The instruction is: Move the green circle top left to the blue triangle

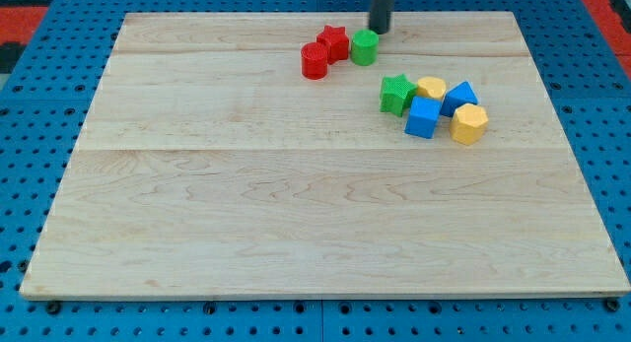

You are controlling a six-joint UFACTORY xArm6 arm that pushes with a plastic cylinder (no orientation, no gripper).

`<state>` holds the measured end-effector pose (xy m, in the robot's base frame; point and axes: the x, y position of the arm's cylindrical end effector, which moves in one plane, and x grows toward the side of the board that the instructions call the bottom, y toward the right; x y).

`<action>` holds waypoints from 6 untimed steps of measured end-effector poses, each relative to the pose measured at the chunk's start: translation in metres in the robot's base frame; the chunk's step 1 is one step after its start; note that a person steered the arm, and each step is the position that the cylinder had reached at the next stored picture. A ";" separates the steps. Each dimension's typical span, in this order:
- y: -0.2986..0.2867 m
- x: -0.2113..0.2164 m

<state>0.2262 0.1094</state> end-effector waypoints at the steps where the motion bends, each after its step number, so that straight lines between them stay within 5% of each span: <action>1: -0.005 -0.025; 3: -0.107 -0.002; 5: 0.043 0.041; 6: 0.038 0.041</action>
